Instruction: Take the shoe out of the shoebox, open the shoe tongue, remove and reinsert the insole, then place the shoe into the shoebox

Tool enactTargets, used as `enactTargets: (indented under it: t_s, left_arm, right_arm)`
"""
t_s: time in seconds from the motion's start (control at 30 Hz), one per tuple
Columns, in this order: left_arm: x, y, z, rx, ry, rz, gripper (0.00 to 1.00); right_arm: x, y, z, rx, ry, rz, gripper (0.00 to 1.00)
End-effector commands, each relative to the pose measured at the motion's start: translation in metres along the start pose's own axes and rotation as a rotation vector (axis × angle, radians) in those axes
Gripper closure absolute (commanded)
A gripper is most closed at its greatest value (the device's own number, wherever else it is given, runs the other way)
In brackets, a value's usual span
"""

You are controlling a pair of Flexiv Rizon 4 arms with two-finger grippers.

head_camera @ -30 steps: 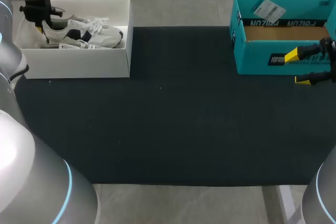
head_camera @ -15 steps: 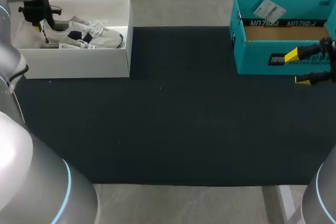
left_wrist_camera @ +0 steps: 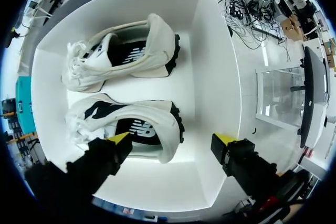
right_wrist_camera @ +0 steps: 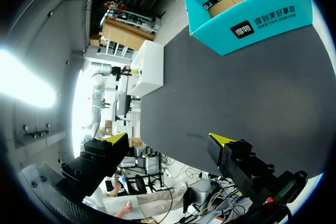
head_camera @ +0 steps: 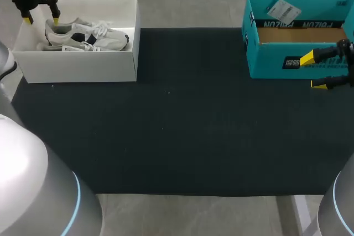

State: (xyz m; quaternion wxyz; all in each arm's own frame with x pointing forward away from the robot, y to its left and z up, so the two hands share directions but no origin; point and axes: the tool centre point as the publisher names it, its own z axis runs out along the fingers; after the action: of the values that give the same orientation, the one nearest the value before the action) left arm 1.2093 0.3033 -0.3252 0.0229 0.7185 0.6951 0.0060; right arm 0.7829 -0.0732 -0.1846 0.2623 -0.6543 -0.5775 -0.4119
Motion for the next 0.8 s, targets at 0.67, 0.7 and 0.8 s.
enactTargets:
  t_s: [0.67, 0.7, 0.8]
  left_arm:
    - [-0.007, -0.093, -0.018, -0.091, 0.03, 0.017, 0.47]
    - [-0.007, -0.096, -0.019, -0.09, 0.029, 0.016, 0.47]
    - [-0.006, -0.104, -0.02, -0.092, 0.031, 0.016, 0.5]
  right_arm:
    - [0.0, -0.001, 0.0, 0.0, -0.003, 0.001, 0.0]
    - [0.0, -0.001, 0.0, 0.0, -0.003, 0.001, 0.0]
    - [0.0, -0.001, 0.0, 0.0, -0.003, 0.001, 0.0]
